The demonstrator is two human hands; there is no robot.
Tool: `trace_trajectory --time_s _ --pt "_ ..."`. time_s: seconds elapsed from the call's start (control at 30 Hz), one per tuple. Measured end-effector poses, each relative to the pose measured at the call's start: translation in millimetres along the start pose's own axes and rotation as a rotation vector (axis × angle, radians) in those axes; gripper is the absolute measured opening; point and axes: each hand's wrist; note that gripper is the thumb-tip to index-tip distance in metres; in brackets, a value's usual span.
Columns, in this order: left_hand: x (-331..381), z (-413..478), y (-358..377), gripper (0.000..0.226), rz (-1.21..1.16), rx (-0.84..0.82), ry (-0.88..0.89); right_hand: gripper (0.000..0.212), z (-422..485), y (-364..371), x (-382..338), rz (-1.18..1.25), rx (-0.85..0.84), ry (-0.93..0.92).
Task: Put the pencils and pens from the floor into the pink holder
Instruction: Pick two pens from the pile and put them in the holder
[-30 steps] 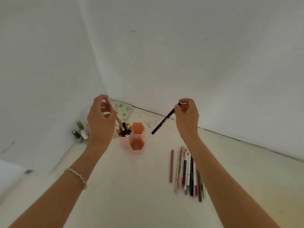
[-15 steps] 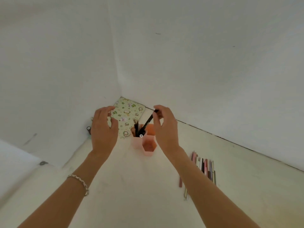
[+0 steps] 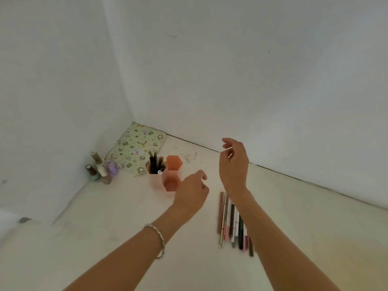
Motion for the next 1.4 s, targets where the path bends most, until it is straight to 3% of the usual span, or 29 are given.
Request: trace_trajectory --time_s 0.17,0.4,0.57,0.7,0.8,1.0,1.13,1.23,1.4 --pt "13.3 8.6 70.0 0.030 0.190 -0.216 -0.157 0.030 -2.8 -49.5 35.4 0.005 0.007 0.119" --pt "15.6 15.1 96.7 0.024 0.278 -0.186 -0.197 0.030 -17.9 -78.2 78.4 -0.048 -0.034 0.217" --pt "17.3 18.8 85.3 0.042 0.369 -0.156 -0.150 0.026 -22.2 -69.9 88.3 -0.093 -0.124 0.266" --pt "20.3 31.1 46.3 0.047 0.157 0.011 -0.126 0.016 -19.3 -58.2 94.5 -0.410 -0.358 0.264" --pt "26.9 35.0 23.1 0.049 0.075 0.085 -0.038 0.029 -26.3 -42.6 101.5 -0.741 -0.530 0.218" --pt "34.1 27.2 8.7 0.049 0.013 0.120 0.010 0.031 -39.3 -15.9 113.9 -0.852 -0.522 0.208" --pt "27.0 24.5 5.0 0.054 -0.035 0.138 0.019 0.029 -37.8 -10.2 112.1 -0.781 -0.507 0.237" --pt "24.0 22.2 -3.9 0.059 -0.114 0.187 0.072 0.023 -28.3 -13.7 102.0 -0.511 -0.372 0.386" --pt "15.2 25.5 -66.3 0.048 -0.328 0.562 0.171 0.018 6.9 -24.5 67.7 0.053 -0.159 0.514"
Point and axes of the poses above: each hand's wrist, its own z-axis towards the middle knuckle, its own y-axis out of the palm, x = y × z
